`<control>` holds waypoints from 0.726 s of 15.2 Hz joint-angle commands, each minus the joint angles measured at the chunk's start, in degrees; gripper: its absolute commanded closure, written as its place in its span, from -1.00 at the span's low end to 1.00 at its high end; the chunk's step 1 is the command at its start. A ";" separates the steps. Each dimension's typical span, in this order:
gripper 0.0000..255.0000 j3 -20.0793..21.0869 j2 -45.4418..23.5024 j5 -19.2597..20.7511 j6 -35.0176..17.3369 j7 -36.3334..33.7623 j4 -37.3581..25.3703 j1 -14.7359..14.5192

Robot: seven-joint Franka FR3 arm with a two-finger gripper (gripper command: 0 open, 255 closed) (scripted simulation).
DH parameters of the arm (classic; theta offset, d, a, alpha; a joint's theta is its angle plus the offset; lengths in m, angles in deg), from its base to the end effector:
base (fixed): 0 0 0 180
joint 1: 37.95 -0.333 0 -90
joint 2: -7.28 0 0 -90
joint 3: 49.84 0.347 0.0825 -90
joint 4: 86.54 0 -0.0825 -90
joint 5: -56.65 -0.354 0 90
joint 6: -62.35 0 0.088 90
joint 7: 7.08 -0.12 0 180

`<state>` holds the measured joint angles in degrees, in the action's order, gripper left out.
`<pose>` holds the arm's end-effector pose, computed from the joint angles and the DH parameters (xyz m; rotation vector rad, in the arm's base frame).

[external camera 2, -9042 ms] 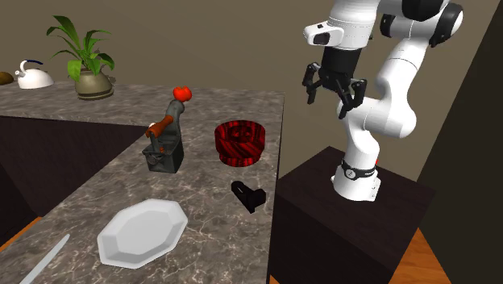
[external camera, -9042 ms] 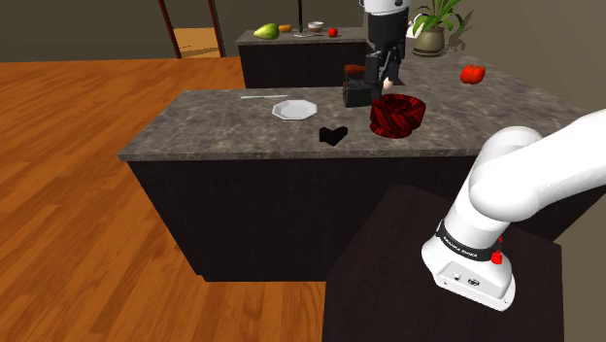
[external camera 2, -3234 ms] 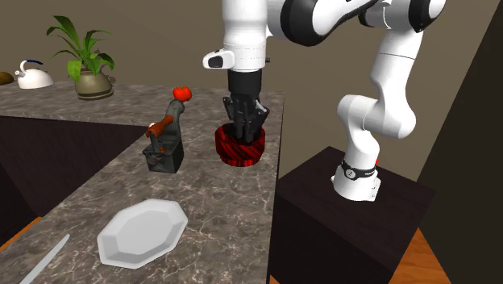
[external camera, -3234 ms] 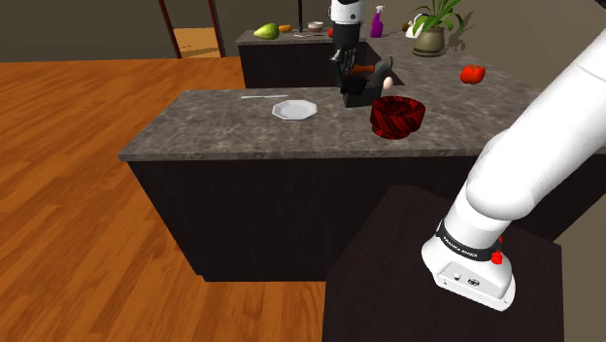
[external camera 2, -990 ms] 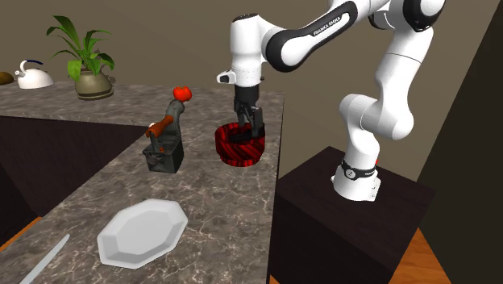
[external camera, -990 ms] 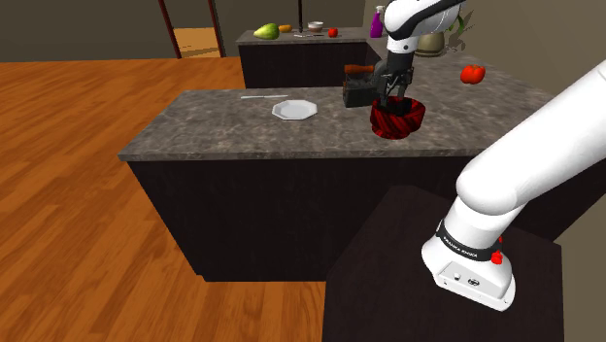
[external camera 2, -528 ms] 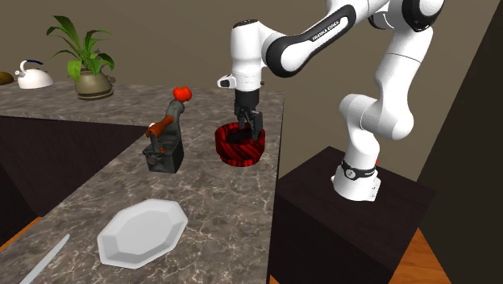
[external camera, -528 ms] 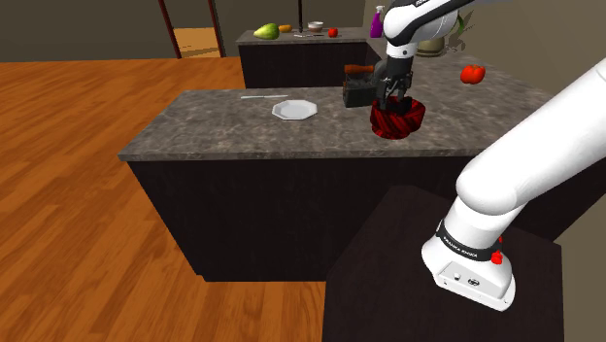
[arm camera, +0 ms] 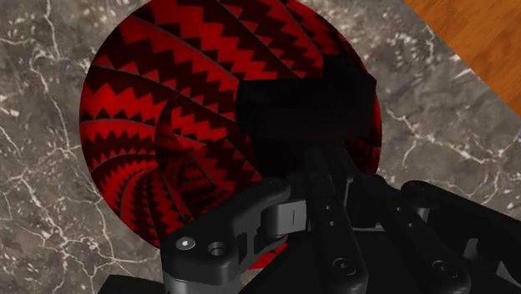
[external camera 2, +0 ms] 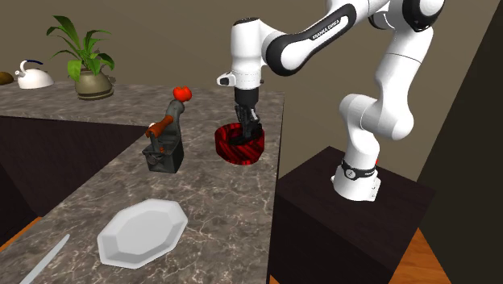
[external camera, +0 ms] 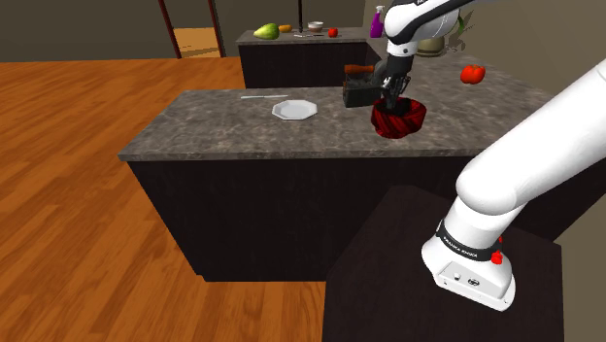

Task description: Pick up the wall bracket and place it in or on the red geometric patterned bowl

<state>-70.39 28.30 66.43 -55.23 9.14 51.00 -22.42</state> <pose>0.3117 -0.2522 0.4737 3.0947 -0.3816 -0.0139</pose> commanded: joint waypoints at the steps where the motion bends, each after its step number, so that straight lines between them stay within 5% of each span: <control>1: 1.00 0.07 -0.37 -0.20 0.11 -0.02 0.54 -0.12; 4: 1.00 0.11 0.05 -0.09 0.14 -0.11 0.06 -0.05; 5: -1.00 0.10 0.05 -0.08 0.14 -0.11 0.06 -0.05; 8: -1.00 -0.32 6.08 5.08 1.21 7.02 2.01 0.91; 11: -1.00 -0.82 5.17 5.29 -1.31 7.04 3.62 1.02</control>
<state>-71.04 33.27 71.37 -55.89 15.86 53.88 -21.53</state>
